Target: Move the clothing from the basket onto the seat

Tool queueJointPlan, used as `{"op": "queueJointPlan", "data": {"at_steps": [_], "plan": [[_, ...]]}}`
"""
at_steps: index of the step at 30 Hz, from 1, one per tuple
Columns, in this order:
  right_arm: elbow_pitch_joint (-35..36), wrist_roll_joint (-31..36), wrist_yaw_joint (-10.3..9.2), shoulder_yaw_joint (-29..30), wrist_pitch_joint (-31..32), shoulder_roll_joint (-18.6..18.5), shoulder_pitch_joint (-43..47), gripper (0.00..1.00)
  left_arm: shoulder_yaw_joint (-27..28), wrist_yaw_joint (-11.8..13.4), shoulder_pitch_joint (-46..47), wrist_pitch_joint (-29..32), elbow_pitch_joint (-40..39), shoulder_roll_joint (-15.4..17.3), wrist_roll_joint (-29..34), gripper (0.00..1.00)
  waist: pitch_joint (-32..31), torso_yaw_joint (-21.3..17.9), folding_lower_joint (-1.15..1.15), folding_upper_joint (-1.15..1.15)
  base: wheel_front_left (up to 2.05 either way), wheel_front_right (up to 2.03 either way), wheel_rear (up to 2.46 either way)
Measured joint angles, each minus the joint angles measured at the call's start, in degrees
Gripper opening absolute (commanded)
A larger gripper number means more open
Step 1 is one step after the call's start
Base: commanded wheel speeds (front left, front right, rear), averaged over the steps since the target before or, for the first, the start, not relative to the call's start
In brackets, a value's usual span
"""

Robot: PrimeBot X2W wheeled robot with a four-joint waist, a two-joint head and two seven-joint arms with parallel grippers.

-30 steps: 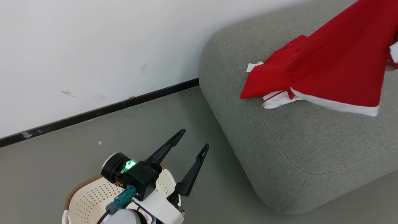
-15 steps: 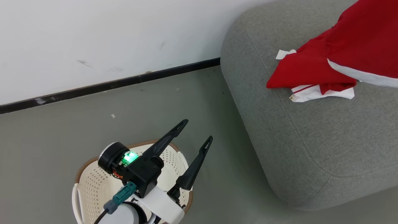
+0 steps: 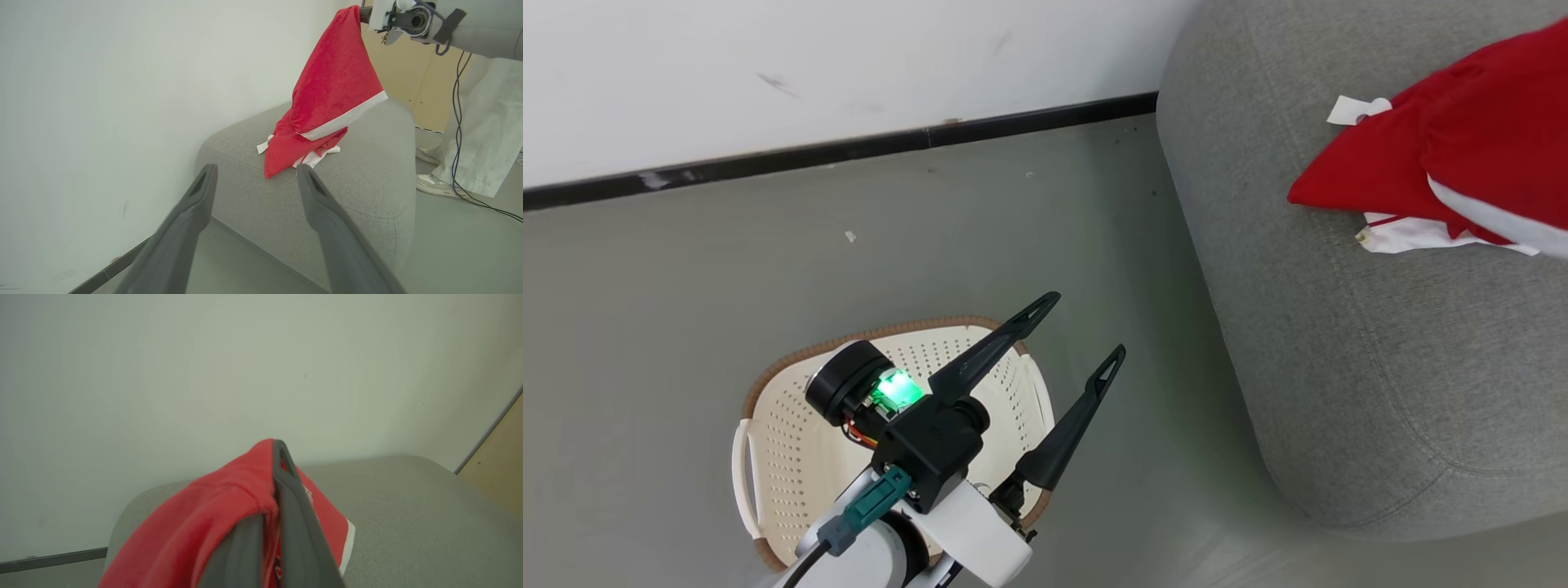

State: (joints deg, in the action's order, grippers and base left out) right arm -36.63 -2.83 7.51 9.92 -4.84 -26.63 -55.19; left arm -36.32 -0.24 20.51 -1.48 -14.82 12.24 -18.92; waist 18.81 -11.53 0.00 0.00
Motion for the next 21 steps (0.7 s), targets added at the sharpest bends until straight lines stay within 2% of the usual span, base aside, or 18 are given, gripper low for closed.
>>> {"op": "queueJointPlan", "data": {"at_steps": [13,21], "plan": [[-5.91,-0.18,0.0,7.73,-4.95,-2.53,7.9,0.0,-0.69,-1.48,3.15,0.9,-0.25,-0.41,0.41,1.0,4.89,1.44,0.0,0.0,0.0,0.0,0.0],[-9.25,-0.16,0.0,8.73,-6.41,-0.53,10.37,0.0,-0.55,-1.97,4.93,0.91,-0.19,-0.25,0.44,1.0,7.03,1.55,0.0,0.0,0.0,0.0,0.0]]}}
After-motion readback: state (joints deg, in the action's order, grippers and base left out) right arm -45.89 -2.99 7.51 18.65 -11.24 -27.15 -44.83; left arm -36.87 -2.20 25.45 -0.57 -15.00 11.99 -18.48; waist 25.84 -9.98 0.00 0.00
